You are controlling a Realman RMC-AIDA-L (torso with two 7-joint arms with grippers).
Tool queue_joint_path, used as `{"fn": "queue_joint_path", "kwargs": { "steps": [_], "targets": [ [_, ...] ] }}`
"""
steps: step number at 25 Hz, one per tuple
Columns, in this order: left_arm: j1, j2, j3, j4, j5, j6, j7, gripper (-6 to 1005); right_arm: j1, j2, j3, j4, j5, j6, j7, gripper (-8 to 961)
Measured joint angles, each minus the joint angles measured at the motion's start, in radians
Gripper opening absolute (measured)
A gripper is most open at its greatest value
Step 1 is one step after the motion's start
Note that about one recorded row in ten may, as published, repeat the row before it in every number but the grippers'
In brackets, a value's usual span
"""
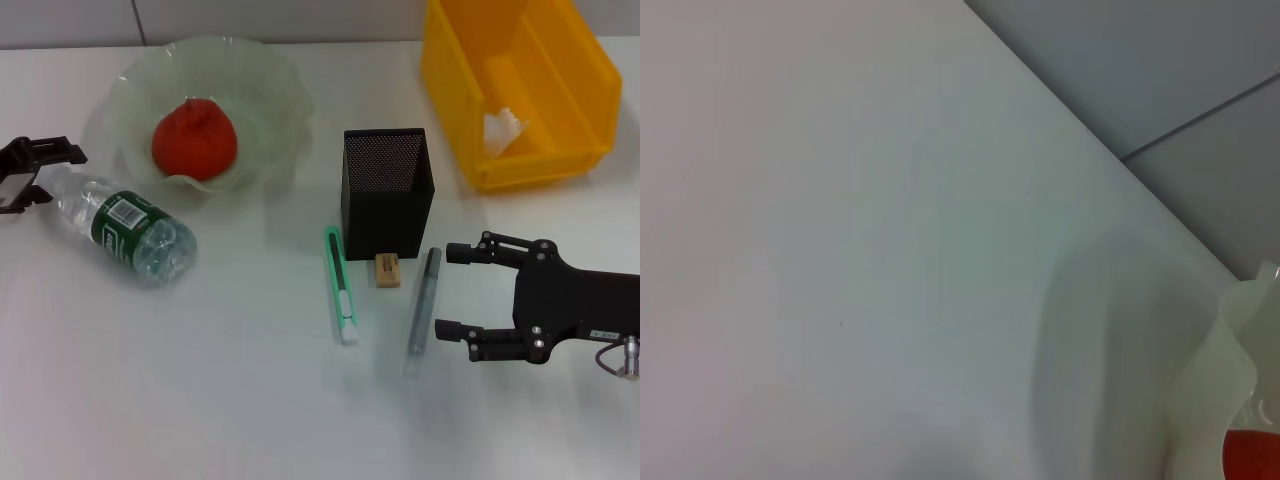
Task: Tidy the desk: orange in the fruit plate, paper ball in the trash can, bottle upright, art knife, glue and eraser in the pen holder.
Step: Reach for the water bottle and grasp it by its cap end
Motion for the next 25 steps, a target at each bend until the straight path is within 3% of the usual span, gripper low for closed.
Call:
{"fn": "queue_joint_path", "kwargs": {
  "steps": [9, 14, 25],
  "targets": [
    [0.000, 0.000, 0.000, 0.000, 0.000, -0.001, 0.000, 749, -0.001, -0.001, 0.000, 0.000, 0.000, -0.002, -0.001, 830],
    [-0.002, -0.004, 0.008, -0.001, 0.000, -0.015, 0.000, 630, -0.002, -0.002, 0.000, 0.000, 0.001, -0.008, -0.002, 831],
    [-0.015, -0.004, 0.011, -0.027, 0.000, -0.051, 0.001, 624, -0.004, -0.002, 0.000, 0.000, 0.002, -0.017, -0.003, 831]
  ]
}}
